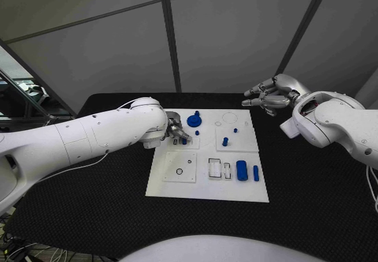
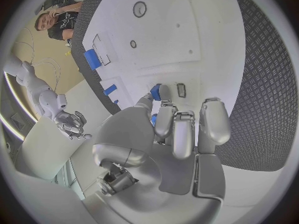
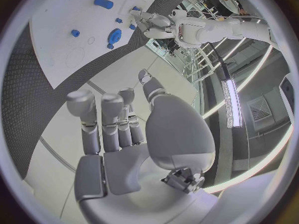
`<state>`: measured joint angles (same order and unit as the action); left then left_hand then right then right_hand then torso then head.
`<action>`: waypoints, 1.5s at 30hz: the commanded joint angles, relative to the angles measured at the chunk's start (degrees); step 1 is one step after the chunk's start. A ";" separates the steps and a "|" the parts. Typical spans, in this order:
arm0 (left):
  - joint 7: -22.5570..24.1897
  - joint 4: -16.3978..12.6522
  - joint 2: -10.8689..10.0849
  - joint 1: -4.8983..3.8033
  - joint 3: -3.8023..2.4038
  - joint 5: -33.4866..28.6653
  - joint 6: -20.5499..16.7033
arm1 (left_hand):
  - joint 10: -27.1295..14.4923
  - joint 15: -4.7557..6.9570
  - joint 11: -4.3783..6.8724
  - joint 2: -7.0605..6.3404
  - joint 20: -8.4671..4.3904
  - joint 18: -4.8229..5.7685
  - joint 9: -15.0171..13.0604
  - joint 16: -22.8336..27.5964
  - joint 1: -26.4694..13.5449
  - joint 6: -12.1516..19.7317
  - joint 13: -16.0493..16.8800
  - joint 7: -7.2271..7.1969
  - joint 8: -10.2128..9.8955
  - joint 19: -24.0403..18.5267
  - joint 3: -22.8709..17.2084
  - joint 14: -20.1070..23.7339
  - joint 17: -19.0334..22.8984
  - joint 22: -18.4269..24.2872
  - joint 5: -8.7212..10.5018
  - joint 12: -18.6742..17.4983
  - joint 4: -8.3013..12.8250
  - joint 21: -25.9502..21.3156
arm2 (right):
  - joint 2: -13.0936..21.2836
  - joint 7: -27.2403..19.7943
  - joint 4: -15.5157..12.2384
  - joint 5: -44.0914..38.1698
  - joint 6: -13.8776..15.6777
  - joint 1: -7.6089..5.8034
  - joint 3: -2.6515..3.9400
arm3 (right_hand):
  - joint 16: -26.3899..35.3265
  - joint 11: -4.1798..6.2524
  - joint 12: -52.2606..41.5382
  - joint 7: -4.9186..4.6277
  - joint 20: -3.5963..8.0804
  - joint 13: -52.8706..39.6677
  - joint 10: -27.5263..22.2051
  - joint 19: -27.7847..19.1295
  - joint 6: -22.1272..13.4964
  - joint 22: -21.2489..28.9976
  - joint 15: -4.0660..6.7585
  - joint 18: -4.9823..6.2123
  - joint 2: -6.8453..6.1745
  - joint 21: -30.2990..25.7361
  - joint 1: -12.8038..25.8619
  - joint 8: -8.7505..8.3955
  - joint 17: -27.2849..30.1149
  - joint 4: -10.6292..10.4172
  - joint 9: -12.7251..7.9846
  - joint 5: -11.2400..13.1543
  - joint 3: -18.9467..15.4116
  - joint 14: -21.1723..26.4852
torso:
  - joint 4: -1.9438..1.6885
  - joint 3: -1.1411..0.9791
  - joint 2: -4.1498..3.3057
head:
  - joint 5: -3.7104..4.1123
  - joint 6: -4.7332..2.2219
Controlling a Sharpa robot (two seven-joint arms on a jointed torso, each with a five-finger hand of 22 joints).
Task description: Assemble the parts on the task board
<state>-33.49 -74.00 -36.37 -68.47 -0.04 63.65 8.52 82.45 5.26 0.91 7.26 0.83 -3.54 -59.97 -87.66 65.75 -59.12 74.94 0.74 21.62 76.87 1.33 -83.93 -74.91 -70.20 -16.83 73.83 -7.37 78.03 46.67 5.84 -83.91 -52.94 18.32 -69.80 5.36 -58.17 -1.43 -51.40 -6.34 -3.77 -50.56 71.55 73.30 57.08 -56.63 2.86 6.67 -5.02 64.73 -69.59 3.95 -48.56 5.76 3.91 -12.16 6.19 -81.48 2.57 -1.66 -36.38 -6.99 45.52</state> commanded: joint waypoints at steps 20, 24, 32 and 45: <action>0.56 -1.72 -1.62 0.00 -2.00 0.28 -2.33 | 3.98 0.49 1.78 -4.17 0.03 -0.92 -2.74 -0.54 -2.78 -1.76 10.72 0.14 -0.75 0.66 9.21 -5.54 -13.13 -0.77 14.00 0.48 -9.27 0.33 | 0.15 -0.49 -0.07 0.14 -0.33 -0.11 0.04 | 0.78 -0.03 0.69 0.01 0.13 0.62 -0.65 0.10 -0.35 0.53 -0.14 0.54 0.57 -0.78 0.62 -0.28 0.60 0.19 -0.05 -0.22 -0.07 -0.29 | -0.07 0.03 0.00 | -0.03 -0.31; 0.91 -2.45 -2.15 0.00 -3.81 0.28 -1.85 | 3.72 0.47 1.75 -4.40 0.03 -1.11 -2.81 -0.10 -2.38 -1.37 10.48 0.22 -1.04 0.11 9.59 -5.41 -12.66 0.03 13.97 -0.47 -9.13 -0.21 | 0.17 -0.53 0.05 0.14 -0.35 -0.11 0.04 | 0.78 -0.03 0.69 0.01 0.13 0.62 -0.65 0.10 -0.35 0.53 -0.14 0.54 0.57 -0.78 0.62 -0.28 0.60 0.19 -0.05 -0.22 -0.07 -0.29 | -0.08 0.04 0.02 | -0.05 -0.41; 1.20 -1.30 -3.35 -1.79 -7.80 0.26 5.09 | 0.52 -0.85 0.17 -3.71 1.09 -2.37 0.97 3.06 3.01 2.02 7.87 2.10 -6.29 -4.20 10.24 -4.33 -9.45 5.96 13.08 -10.34 -8.58 -4.85 | 0.22 -0.48 0.40 0.14 -0.36 -0.11 0.04 | 1.01 -0.03 0.86 0.01 0.13 0.81 -0.75 0.06 -0.38 0.68 -0.14 0.56 0.58 -0.93 0.71 -0.28 0.79 0.17 -0.05 -0.22 -0.07 -0.25 | -0.12 -0.01 0.05 | 0.08 -0.74; 5.31 17.72 4.52 -6.32 -7.13 0.26 10.37 | -0.60 -1.88 -1.00 -2.33 2.26 -3.00 8.12 4.79 6.33 2.20 6.86 3.42 -11.22 -6.04 10.88 -3.67 -7.79 8.74 10.48 -13.56 -8.41 -7.71 | -0.49 -0.62 0.74 0.14 -0.47 -0.11 0.04 | 1.07 -0.03 0.89 0.01 0.12 0.85 -0.77 0.07 -0.38 0.69 -0.15 0.56 0.59 -0.95 0.73 -0.28 0.83 0.17 -0.05 -0.23 -0.06 -0.24 | 0.36 0.15 -0.39 | -0.62 -1.58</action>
<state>-30.56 -56.86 -32.05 -74.65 -7.14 63.71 15.52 82.01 3.89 0.06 4.75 2.81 -6.24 -51.91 -82.77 71.72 -56.61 74.95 4.00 10.69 70.63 11.80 -84.05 -74.91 -61.34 -6.63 60.06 -15.74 70.26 46.22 5.78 -83.16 -52.94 18.17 -69.79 5.35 -57.36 -1.43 -50.74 -6.34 -3.77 -49.78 71.13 73.30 57.08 -56.00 2.86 6.67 -4.57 64.10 -69.14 3.95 -47.81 5.76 3.91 -12.15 6.19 -81.48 2.71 -1.60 -36.53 -7.47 44.03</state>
